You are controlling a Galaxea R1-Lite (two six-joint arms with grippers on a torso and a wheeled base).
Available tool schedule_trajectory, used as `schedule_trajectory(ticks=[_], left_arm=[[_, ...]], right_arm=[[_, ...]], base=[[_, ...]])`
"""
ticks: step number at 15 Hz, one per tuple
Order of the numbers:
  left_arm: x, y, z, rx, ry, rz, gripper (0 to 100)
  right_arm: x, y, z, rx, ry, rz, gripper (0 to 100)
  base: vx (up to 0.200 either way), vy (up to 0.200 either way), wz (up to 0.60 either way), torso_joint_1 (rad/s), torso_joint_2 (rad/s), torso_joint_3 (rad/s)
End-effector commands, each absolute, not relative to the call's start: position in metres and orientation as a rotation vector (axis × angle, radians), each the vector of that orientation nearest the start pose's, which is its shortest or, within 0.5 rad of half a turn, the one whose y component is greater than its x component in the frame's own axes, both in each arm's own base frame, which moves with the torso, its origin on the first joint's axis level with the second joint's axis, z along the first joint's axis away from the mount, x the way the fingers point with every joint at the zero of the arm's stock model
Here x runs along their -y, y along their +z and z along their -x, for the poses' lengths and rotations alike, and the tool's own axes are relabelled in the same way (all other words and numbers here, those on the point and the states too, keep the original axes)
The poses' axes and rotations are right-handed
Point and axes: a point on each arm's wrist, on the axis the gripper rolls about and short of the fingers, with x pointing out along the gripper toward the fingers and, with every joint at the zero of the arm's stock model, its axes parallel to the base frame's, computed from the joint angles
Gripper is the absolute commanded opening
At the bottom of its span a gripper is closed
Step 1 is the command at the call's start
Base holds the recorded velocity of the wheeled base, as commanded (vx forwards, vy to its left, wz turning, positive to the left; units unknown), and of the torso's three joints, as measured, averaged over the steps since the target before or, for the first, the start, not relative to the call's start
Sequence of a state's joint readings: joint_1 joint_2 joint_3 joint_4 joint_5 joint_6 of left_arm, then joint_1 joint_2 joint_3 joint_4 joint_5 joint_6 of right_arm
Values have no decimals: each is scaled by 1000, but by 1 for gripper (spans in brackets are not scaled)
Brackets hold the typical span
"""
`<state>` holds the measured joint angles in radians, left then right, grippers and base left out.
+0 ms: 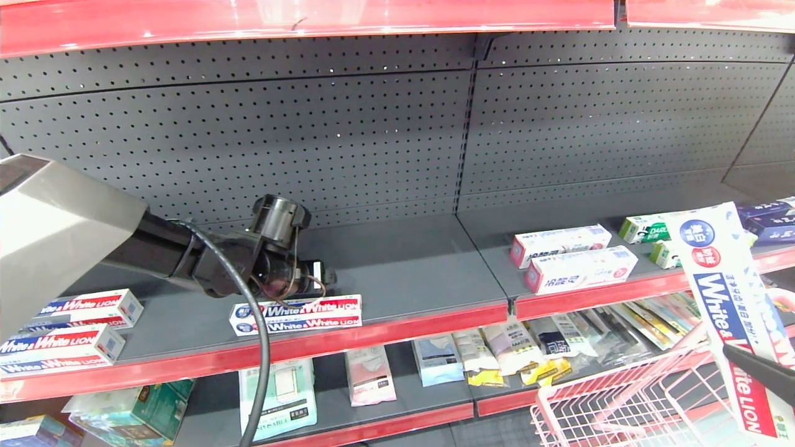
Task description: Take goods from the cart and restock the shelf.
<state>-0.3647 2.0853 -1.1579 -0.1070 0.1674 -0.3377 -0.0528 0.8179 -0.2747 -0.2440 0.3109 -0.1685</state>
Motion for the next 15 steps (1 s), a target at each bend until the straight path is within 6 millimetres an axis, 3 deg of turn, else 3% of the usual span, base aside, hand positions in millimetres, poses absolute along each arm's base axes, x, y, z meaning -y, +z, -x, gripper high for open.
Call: schedule_trajectory(ticks=[1, 7, 15], left_arm=[[134, 85, -361, -826, -43, 96, 100], [138, 92, -359, -837, -6, 60, 100], [139, 82, -356, -893, 18, 73, 100]], right_arm=[[-2, 161, -86, -304, 280, 104, 0], [-1, 161, -93, -327, 266, 99, 0], [-1, 160, -90, -323, 263, 97, 0]], base=[[0, 0, 0, 0, 0, 0], [0, 0, 0, 0, 0, 0], [0, 0, 0, 0, 0, 0]])
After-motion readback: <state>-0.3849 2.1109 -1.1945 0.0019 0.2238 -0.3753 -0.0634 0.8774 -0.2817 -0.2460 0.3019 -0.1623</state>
